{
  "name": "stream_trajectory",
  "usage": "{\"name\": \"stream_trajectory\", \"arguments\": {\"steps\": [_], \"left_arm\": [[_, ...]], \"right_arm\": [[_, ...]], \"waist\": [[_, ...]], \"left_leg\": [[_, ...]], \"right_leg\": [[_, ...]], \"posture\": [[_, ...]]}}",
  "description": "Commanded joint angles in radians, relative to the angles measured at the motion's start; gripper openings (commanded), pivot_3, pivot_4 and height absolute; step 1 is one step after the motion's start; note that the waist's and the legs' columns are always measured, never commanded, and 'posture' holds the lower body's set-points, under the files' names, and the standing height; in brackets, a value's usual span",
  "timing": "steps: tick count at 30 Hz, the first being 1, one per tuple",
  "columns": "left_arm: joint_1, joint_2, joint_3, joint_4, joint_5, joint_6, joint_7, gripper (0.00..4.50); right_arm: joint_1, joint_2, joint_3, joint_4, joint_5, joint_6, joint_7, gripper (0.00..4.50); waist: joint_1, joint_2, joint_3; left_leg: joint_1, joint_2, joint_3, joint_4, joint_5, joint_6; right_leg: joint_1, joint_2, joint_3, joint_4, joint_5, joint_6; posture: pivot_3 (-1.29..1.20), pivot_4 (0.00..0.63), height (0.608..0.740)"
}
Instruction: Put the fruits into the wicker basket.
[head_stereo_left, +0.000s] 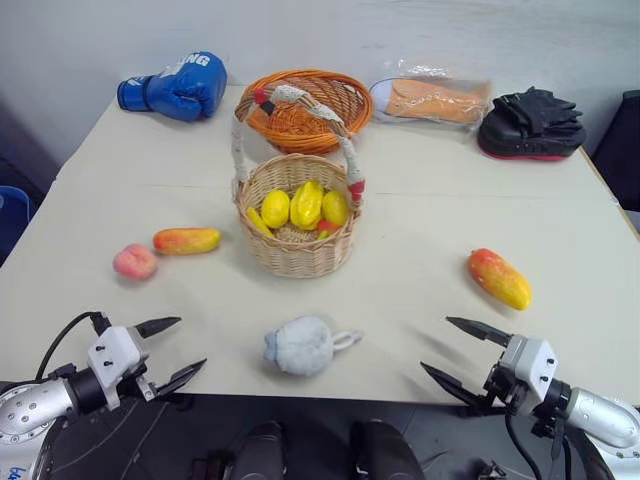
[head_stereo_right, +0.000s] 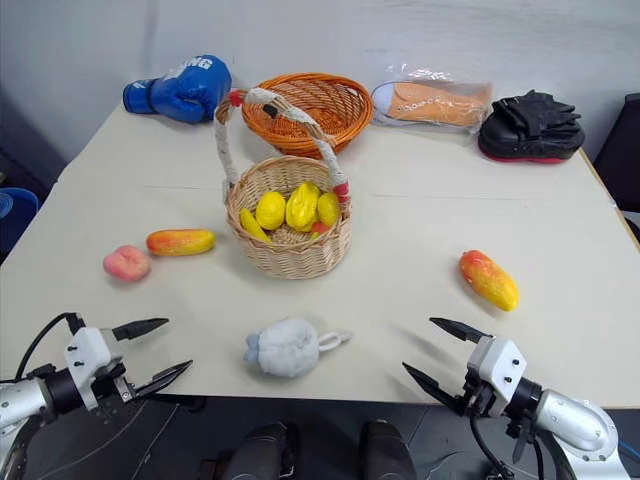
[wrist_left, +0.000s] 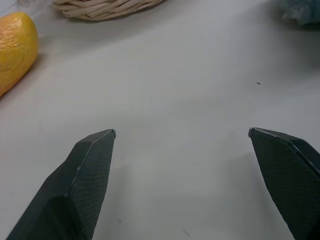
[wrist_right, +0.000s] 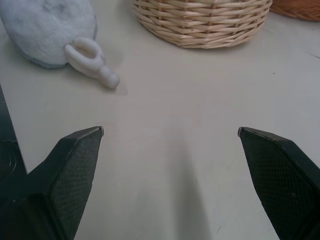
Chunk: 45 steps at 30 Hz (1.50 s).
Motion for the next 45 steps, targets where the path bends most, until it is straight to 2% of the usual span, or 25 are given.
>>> {"name": "stream_trajectory", "arguments": {"steps": [1,7,13,18,22,26,28,31,34,39,42,45], "left_arm": [[-0.018,0.003,0.008,-0.01,-0.009,-0.018,-0.003,4.5],[-0.03,-0.004,-0.002,-0.031,-0.06,0.056,-0.015,4.5],[-0.003,0.002,0.011,-0.064,-0.18,0.173,-0.069,4.5],[-0.001,0.006,0.029,-0.085,-0.214,0.245,-0.061,4.5],[0.014,0.006,0.063,-0.11,-0.275,0.29,-0.09,4.5],[0.019,0.068,0.086,-0.205,-0.392,0.407,-0.152,4.5],[-0.013,0.106,0.073,-0.252,-0.429,0.442,-0.178,4.5],[-0.059,0.116,0.031,-0.254,-0.379,0.368,-0.236,4.5],[-0.077,0.137,-0.017,-0.218,-0.33,0.352,-0.279,4.5],[-0.089,0.14,-0.053,-0.191,-0.287,0.328,-0.299,4.5],[-0.082,0.145,-0.059,-0.19,-0.284,0.343,-0.307,4.5],[-0.082,0.148,-0.064,-0.194,-0.297,0.363,-0.312,4.5]], "right_arm": [[-0.006,-0.013,-0.022,-0.017,0.009,-0.001,0.002,4.46],[-0.034,-0.009,-0.01,0.013,0.003,-0.01,0.01,4.46],[-0.057,0.001,0.003,0.02,0.004,-0.02,0.017,4.46],[-0.096,0.031,0.029,0.032,0.047,-0.045,0.052,4.46],[-0.141,0.017,0.064,0.023,0.122,0.023,0.115,4.46],[-0.284,-0.004,0.108,-0.068,0.22,0.133,0.135,4.46],[-0.389,-0.024,0.193,-0.1,0.236,0.256,0.142,4.46],[-0.542,-0.022,0.354,-0.083,0.187,0.419,0.143,4.46],[-0.701,0.033,0.494,0.018,0.165,0.524,0.195,4.46],[-0.919,0.179,0.633,0.223,0.139,0.622,0.277,4.46],[-0.974,0.22,0.691,0.323,0.09,0.621,0.323,3.9],[-1.004,0.244,0.731,0.415,0.029,0.58,0.366,2.91]], "waist": [[0.0,0.0,0.0],[-0.003,0.0,0.0],[-0.002,0.0,0.0],[-0.002,0.0,0.0],[-0.002,0.0,0.0],[-0.006,0.0,0.0],[-0.008,0.0,0.0],[-0.012,0.0,0.0],[-0.02,0.0,0.0],[-0.032,0.0,0.0],[-0.028,0.0,0.0],[-0.026,-0.001,0.0]], "left_leg": [[0.0,0.0,0.0,0.0,0.0,0.0],[0.001,0.001,0.001,0.0,0.0,0.0],[0.001,0.001,0.002,0.001,0.0,0.0],[0.001,0.002,0.002,0.001,0.0,0.0],[0.001,0.002,0.002,0.001,0.0,0.0],[0.001,0.002,0.002,0.002,0.0,-0.001],[0.001,0.003,0.001,0.002,0.0,-0.001],[0.001,0.003,0.0,0.002,0.0,-0.001],[-0.001,0.003,-0.001,0.002,-0.001,-0.003],[-0.002,0.003,0.001,0.004,-0.001,-0.002],[-0.002,0.004,0.001,0.005,-0.002,-0.002],[-0.002,0.002,0.001,0.006,-0.003,0.0]], "right_leg": [[0.0,0.0,0.0,0.0,0.0,0.0],[0.0,0.001,-0.001,0.001,0.0,0.0],[0.0,0.002,0.0,0.001,0.0,0.0],[0.0,0.002,0.0,0.001,0.0,0.0],[0.0,0.002,0.0,0.001,0.0,0.0],[0.0,0.002,0.0,0.002,0.0,0.0],[0.0,0.002,0.001,0.003,0.0,0.0],[-0.001,0.002,0.004,0.003,0.0,-0.002],[-0.002,0.002,0.004,0.002,-0.002,-0.004],[-0.003,0.004,0.0,0.003,-0.001,-0.003],[-0.003,0.004,-0.001,0.005,-0.001,-0.003],[-0.003,0.002,-0.001,0.006,-0.001,-0.003]], "posture": [[0.0,0.15,0.74],[0.0,0.15,0.74],[0.0,0.15,0.74],[0.0,0.15,0.74],[0.0,0.15,0.74],[0.0,0.15,0.74],[0.0,0.15,0.74],[0.0,0.15,0.74],[0.0,0.15,0.74],[0.0,0.15,0.74],[0.0,0.15,0.74],[0.0,0.15,0.74]]}}
